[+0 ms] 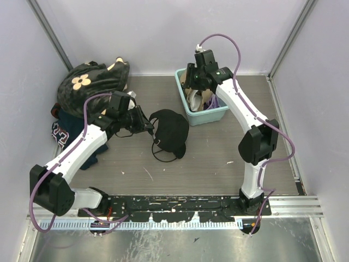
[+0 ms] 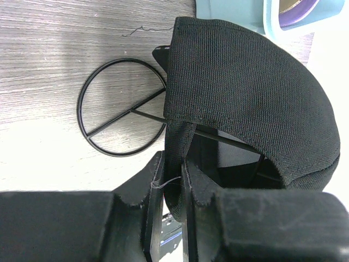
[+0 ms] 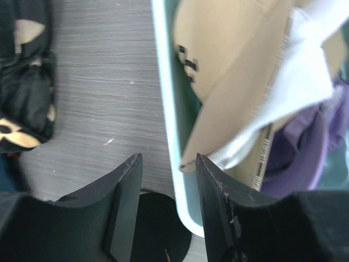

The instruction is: Stack the hats

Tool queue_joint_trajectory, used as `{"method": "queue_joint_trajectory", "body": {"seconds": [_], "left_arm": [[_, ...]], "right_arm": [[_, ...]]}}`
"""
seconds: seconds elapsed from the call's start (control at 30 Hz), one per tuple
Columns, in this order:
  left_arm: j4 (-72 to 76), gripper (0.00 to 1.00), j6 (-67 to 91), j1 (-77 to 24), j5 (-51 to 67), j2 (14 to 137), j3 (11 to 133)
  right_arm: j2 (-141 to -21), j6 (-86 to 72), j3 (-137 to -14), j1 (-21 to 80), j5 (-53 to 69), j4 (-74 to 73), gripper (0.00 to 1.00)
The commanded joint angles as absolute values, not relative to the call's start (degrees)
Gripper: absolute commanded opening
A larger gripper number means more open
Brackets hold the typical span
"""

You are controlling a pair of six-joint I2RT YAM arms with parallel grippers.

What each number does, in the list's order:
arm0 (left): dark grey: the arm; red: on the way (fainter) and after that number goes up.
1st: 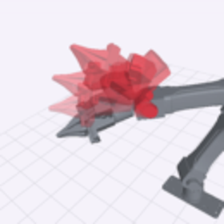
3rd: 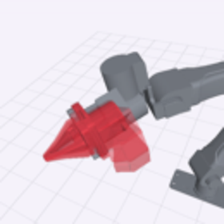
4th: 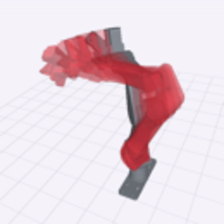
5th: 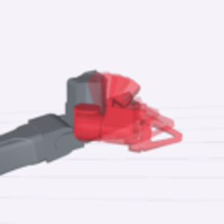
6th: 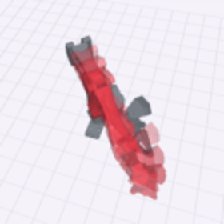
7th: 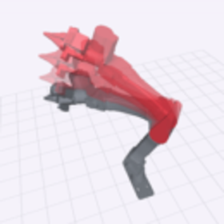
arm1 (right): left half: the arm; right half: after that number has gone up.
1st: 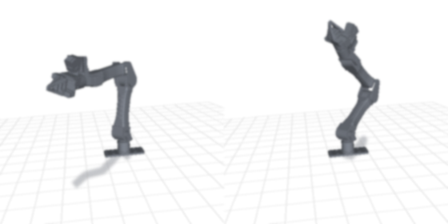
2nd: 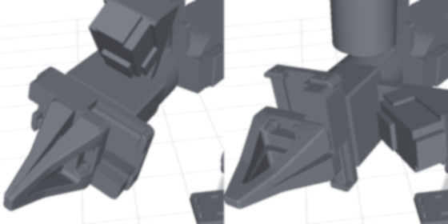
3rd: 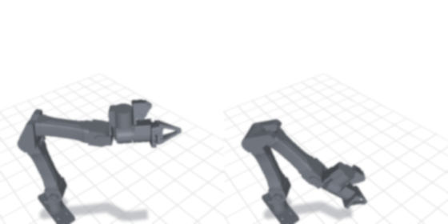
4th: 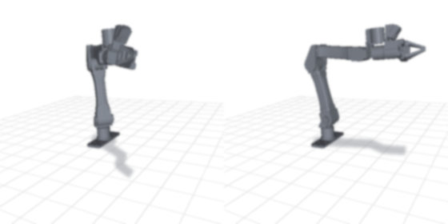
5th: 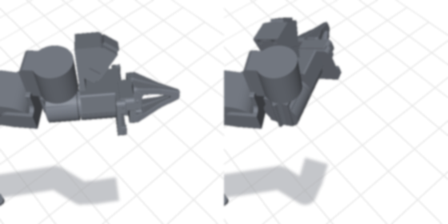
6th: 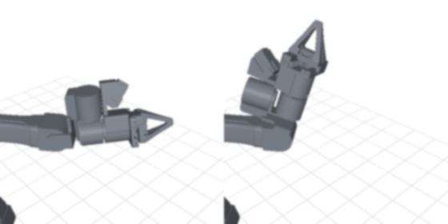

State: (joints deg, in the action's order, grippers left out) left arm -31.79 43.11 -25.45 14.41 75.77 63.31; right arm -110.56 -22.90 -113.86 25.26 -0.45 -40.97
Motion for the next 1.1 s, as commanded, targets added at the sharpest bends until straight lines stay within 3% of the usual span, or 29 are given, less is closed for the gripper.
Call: {"method": "queue_joint_trajectory", "body": {"seconds": [0.0, 0.2, 0.57, 0.93, 1.07], "left_arm": [[-32.39, 0.22, 41.49, -25.34, 11.73, 75.31, 61.48], [-31.61, 0.22, 41.57, -25.34, 12.23, 75.91, 61.52], [-31.8, 0.22, 41.18, -24.47, 13.06, 75.66, 61.72], [-31.84, 0.22, 41.05, -23.44, 13.62, 74.84, 61.0], [-31.81, 0.22, 41.04, -22.99, 13.83, 74.71, 60.78]], "right_arm": [[-108.37, -25.48, -116.17, 26.15, -7.35, -45.0, 0.49], [-106.95, -27.52, -115.47, 29.46, -14.12, -49.76, 0.49], [-109.21, -30.19, -112.91, 29.52, -18.75, -45.03, 0.48], [-115.16, -31.35, -116.68, 29.56, -18.37, -41.42, 0.45], [-116.86, -31.98, -117.35, 29.53, -18.91, -41.12, 0.37]]}}
